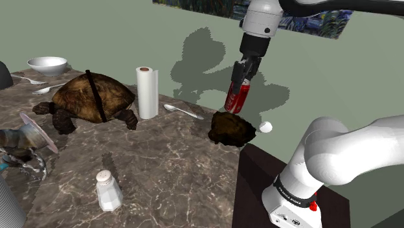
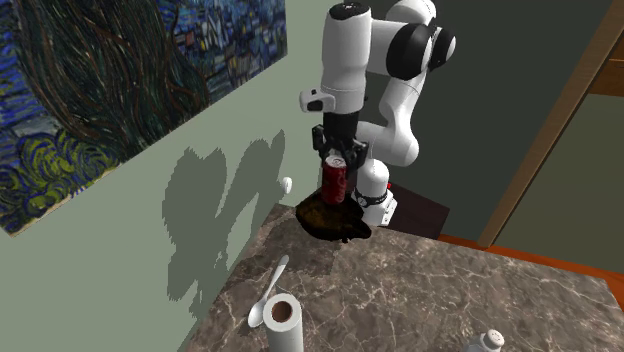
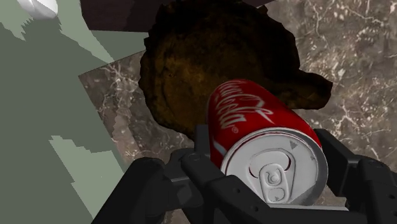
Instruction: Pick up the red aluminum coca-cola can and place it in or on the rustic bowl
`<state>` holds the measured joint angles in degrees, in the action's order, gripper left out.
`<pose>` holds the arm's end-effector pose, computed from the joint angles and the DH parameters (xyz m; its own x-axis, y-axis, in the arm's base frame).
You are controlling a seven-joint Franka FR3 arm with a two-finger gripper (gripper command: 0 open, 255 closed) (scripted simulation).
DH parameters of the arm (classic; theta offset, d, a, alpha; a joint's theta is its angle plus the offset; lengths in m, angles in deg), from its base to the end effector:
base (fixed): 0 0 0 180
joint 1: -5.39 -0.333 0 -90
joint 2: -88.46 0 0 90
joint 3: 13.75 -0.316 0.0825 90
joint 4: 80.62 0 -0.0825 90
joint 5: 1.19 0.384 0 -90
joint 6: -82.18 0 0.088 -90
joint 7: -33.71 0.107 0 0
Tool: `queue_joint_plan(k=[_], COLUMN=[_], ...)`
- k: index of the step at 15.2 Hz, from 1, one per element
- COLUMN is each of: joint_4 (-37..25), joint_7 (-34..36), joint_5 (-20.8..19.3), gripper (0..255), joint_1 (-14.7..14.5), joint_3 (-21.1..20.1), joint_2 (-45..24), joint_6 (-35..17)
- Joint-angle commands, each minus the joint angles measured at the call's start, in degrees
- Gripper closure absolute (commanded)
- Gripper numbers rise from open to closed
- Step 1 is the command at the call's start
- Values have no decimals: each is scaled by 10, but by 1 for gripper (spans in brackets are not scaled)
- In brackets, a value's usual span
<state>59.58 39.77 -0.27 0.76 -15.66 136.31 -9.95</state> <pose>0.2935 0.0378 0.5654 1.0000 -0.0033 -0.0032 -0.0032 -1.0000 0.0091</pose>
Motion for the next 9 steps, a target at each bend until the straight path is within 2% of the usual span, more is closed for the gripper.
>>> queue_joint_plan(k=[1, 7, 9], joint_4=[18, 71, 71], joint_7=[0, 0, 0], joint_5=[0, 1, 1], gripper=[255, 255, 255], joint_1=[0, -1, -1], joint_3=[0, -1, -1], joint_2=[4, 12, 12], joint_6=[-14, -60, -60])
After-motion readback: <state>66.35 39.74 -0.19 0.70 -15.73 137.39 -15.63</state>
